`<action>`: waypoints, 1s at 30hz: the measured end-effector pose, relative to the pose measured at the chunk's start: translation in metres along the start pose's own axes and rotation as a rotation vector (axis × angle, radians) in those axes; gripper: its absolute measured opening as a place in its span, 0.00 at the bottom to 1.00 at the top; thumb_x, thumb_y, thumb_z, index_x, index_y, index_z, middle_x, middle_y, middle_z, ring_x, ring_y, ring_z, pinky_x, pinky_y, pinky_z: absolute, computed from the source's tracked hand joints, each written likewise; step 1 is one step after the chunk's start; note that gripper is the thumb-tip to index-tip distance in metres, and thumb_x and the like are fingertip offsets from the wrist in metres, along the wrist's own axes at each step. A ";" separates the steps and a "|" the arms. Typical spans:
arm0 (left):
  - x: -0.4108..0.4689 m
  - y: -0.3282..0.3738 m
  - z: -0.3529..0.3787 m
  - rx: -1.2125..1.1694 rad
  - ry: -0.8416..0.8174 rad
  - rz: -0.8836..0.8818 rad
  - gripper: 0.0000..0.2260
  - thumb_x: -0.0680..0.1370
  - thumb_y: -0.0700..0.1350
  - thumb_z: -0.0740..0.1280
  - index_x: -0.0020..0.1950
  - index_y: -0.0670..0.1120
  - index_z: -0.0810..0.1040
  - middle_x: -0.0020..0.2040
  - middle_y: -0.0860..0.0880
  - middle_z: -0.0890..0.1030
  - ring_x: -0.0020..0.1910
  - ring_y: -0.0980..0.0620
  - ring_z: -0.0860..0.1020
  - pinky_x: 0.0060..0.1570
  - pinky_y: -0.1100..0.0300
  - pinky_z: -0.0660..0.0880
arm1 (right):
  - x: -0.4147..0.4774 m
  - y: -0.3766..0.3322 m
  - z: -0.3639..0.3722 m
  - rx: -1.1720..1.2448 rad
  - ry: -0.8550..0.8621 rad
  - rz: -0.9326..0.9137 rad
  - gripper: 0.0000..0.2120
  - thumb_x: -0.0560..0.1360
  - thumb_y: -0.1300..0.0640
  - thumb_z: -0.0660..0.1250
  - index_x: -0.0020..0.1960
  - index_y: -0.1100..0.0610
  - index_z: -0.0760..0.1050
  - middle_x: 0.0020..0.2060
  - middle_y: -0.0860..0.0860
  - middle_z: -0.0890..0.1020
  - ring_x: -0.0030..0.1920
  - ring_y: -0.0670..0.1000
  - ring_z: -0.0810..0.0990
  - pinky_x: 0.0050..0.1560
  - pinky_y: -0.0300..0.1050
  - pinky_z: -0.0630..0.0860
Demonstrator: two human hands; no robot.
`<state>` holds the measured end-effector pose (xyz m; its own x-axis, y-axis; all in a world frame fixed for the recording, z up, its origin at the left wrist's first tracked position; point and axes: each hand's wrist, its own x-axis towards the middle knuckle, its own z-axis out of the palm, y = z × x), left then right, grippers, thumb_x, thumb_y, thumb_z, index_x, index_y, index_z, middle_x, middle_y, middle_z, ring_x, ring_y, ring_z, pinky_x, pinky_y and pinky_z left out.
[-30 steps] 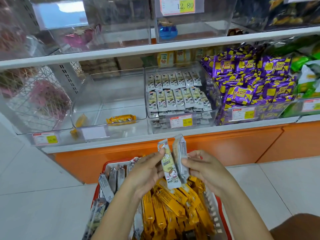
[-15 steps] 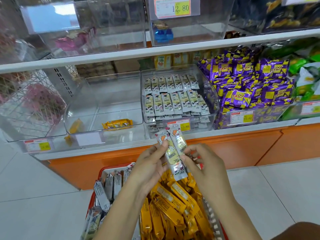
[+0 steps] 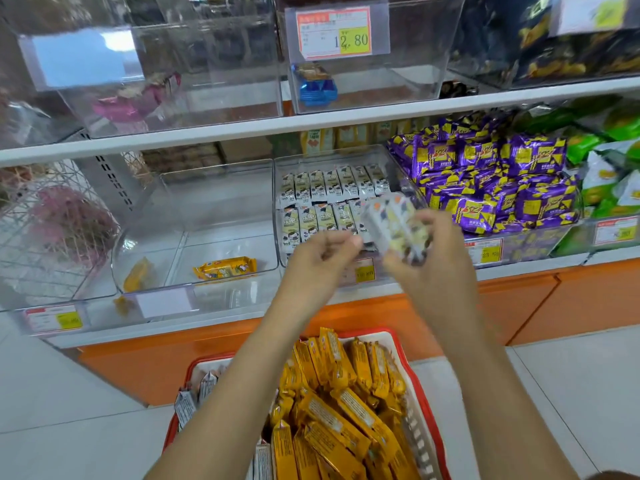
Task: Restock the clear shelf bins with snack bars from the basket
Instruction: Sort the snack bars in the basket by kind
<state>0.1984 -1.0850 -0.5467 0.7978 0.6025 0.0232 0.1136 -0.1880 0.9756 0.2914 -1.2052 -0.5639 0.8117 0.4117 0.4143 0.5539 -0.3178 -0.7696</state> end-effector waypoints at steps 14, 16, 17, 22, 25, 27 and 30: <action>0.062 -0.029 -0.057 0.895 0.142 0.047 0.29 0.80 0.51 0.61 0.77 0.41 0.54 0.78 0.44 0.51 0.76 0.47 0.54 0.71 0.58 0.56 | 0.087 0.013 0.053 -0.648 -0.094 0.039 0.22 0.79 0.49 0.58 0.65 0.64 0.67 0.58 0.64 0.72 0.59 0.62 0.71 0.54 0.53 0.71; 0.062 -0.028 -0.057 0.884 0.117 0.029 0.30 0.80 0.51 0.61 0.77 0.42 0.53 0.78 0.45 0.49 0.73 0.48 0.61 0.67 0.59 0.61 | 0.083 0.017 0.060 -0.612 -0.069 0.054 0.20 0.79 0.52 0.57 0.64 0.65 0.67 0.58 0.64 0.73 0.58 0.63 0.72 0.51 0.54 0.72; 0.062 -0.028 -0.057 0.883 0.111 0.025 0.30 0.80 0.51 0.61 0.77 0.42 0.53 0.78 0.46 0.49 0.72 0.48 0.64 0.66 0.59 0.63 | 0.082 0.019 0.062 -0.621 -0.059 0.051 0.20 0.79 0.52 0.56 0.64 0.65 0.68 0.58 0.64 0.73 0.58 0.63 0.72 0.51 0.54 0.72; 0.060 -0.026 -0.055 0.873 0.108 0.017 0.30 0.80 0.51 0.61 0.77 0.43 0.54 0.79 0.47 0.46 0.68 0.47 0.70 0.64 0.59 0.67 | 0.084 0.022 0.060 -0.730 -0.067 0.037 0.21 0.80 0.50 0.57 0.66 0.64 0.65 0.62 0.62 0.70 0.61 0.62 0.70 0.54 0.53 0.71; 0.060 -0.026 -0.057 0.866 0.103 0.024 0.29 0.80 0.52 0.61 0.77 0.43 0.55 0.79 0.47 0.46 0.69 0.47 0.69 0.64 0.58 0.66 | 0.083 0.020 0.063 -0.801 -0.038 0.013 0.20 0.81 0.52 0.57 0.67 0.63 0.66 0.62 0.62 0.71 0.59 0.64 0.71 0.53 0.53 0.71; 0.060 -0.025 -0.058 0.867 0.097 0.028 0.29 0.80 0.52 0.61 0.77 0.43 0.55 0.79 0.47 0.46 0.69 0.48 0.69 0.64 0.59 0.66 | 0.081 0.020 0.065 -0.826 0.015 0.004 0.18 0.80 0.53 0.59 0.65 0.63 0.69 0.62 0.63 0.72 0.57 0.64 0.71 0.52 0.55 0.70; 0.059 -0.025 -0.060 0.870 0.091 0.020 0.29 0.80 0.52 0.61 0.77 0.43 0.56 0.79 0.47 0.46 0.66 0.47 0.72 0.63 0.59 0.67 | 0.083 0.018 0.066 -0.845 0.051 0.015 0.17 0.80 0.52 0.59 0.64 0.62 0.70 0.63 0.62 0.72 0.57 0.64 0.70 0.53 0.55 0.68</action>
<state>0.2076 -0.9985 -0.5567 0.7586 0.6450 0.0923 0.5411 -0.7026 0.4622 0.3564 -1.1206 -0.5759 0.8164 0.3693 0.4440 0.4785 -0.8630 -0.1621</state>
